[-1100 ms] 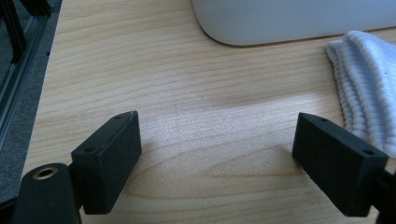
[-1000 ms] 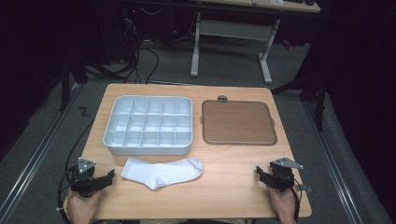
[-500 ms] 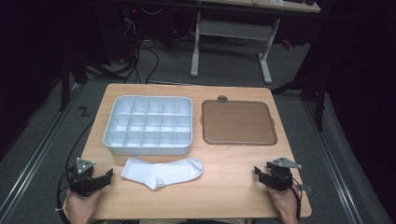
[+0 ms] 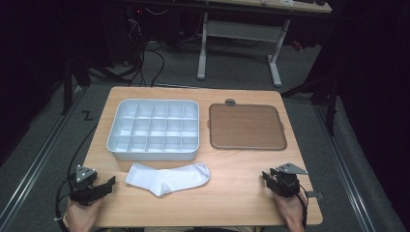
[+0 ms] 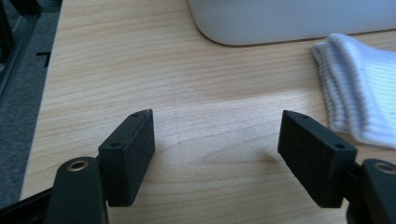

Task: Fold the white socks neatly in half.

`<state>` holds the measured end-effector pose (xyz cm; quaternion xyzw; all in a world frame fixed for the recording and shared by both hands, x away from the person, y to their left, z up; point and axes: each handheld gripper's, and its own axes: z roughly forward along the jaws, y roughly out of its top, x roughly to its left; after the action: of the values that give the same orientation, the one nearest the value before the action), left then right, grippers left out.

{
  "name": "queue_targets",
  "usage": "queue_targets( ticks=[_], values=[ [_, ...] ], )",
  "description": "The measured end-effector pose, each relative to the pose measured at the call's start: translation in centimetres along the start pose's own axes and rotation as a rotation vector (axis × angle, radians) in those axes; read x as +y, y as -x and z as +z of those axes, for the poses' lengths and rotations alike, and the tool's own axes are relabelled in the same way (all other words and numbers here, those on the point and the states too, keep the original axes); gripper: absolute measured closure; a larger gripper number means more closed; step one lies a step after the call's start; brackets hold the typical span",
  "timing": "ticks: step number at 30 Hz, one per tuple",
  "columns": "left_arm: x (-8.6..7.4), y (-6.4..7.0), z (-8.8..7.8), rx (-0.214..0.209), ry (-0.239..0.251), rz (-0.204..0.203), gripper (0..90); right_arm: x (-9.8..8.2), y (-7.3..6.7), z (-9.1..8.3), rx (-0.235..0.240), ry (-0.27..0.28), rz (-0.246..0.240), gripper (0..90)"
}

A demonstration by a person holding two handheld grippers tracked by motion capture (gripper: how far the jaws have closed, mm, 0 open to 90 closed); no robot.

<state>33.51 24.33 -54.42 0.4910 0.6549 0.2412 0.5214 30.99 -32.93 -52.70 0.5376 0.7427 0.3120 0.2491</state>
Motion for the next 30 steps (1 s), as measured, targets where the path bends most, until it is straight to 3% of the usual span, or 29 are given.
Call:
queue_targets(
  ticks=[7,13,20,24,30],
  values=[
    [0.2,1.3,-0.7,-0.067,-0.01,-0.037,28.9,0.6,-1.1,-0.5,0.052,0.033,0.002,62.1],
    [0.5,3.0,-0.8,-0.133,-0.036,-0.072,32.6,1.7,-2.9,-0.5,0.132,0.046,-0.021,62.1],
    [0.3,4.8,-0.2,-0.152,-0.066,-0.055,32.5,2.9,-5.4,0.3,0.218,0.047,-0.061,61.8],
    [-0.1,5.6,0.4,-0.158,-0.086,-0.055,33.6,3.9,-7.6,0.8,0.282,0.051,-0.093,61.4],
    [-0.3,6.4,1.0,-0.159,-0.101,-0.055,35.6,4.8,-9.6,1.3,0.331,0.047,-0.128,61.2]
  ],
)
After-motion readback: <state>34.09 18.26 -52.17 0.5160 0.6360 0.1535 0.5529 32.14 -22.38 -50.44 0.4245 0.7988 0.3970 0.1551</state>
